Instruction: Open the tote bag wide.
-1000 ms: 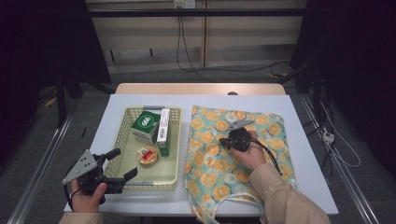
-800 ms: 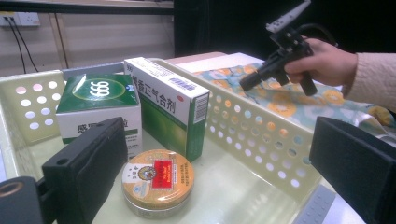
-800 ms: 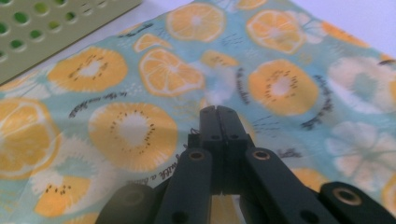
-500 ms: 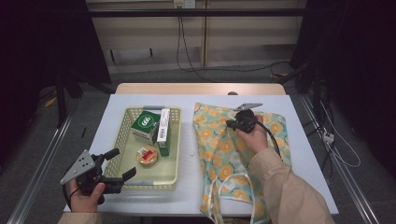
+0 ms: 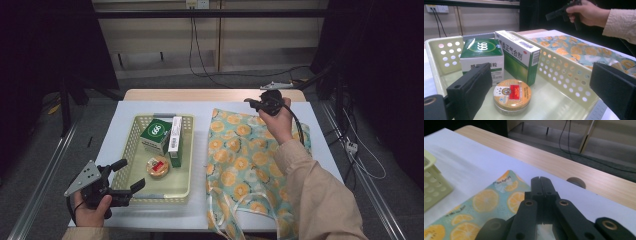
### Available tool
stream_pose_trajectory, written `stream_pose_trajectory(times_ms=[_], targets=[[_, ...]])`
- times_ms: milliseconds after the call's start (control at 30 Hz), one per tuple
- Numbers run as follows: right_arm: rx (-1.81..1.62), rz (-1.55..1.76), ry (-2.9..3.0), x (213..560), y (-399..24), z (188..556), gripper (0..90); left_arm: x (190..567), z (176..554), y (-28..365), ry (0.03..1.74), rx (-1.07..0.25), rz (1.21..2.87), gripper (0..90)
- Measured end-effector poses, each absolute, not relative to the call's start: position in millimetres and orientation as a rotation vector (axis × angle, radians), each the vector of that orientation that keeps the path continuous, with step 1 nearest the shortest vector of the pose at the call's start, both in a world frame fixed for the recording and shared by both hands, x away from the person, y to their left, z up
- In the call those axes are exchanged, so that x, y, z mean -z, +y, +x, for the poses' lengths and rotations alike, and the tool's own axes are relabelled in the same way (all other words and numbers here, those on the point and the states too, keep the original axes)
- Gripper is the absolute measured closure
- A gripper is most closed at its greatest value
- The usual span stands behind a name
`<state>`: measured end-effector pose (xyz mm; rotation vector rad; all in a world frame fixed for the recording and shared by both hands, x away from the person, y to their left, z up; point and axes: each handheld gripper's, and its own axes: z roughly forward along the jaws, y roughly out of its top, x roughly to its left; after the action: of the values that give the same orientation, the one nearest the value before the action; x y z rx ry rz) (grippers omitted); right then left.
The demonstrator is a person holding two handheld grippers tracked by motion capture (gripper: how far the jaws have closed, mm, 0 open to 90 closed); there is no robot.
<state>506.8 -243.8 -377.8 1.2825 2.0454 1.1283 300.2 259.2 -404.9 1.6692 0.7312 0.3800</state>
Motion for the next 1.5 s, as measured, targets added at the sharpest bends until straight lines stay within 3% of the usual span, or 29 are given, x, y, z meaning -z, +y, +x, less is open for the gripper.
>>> stream_pose_trajectory(times_ms=[233,400,467,500,833,1100,1333,1400,1433,1500], targets=[[-1.211,1.253,2.247,411.7,-222.1,490.2,88.3,405.9,300.3,261.1,0.735,-0.378,1.667,4.2],[-1.236,1.199,2.336,427.0,-206.7,467.7,46.0,406.0,300.5,258.8,0.730,-0.376,1.675,4.2],[-1.268,1.189,2.361,428.4,-199.3,459.4,38.3,405.8,300.6,257.3,0.727,-0.377,1.680,4.2],[-1.264,1.149,2.381,428.7,-194.5,455.9,29.9,405.9,300.7,256.6,0.726,-0.374,1.680,4.2],[-1.253,1.068,2.484,440.9,-136.9,425.4,7.7,406.1,300.8,255.2,0.724,-0.375,1.687,4.2],[-1.194,1.022,2.550,464.5,-109.8,413.5,6.2,406.2,300.8,255.1,0.720,-0.381,1.694,4.2],[-1.088,0.901,2.548,467.9,-101.8,406.7,15.1,407.6,301.3,254.3,0.725,-0.376,1.700,4.2],[-1.099,0.914,2.527,466.7,-103.3,406.2,30.0,407.5,301.1,254.0,0.724,-0.377,1.698,4.2],[-1.099,0.914,2.527,466.7,-103.3,406.2,30.0,407.2,301.0,254.1,0.725,-0.378,1.699,4.2],[-1.117,0.925,2.501,467.1,-105.2,406.1,40.8,406.5,300.8,254.7,0.727,-0.382,1.699,4.2]])
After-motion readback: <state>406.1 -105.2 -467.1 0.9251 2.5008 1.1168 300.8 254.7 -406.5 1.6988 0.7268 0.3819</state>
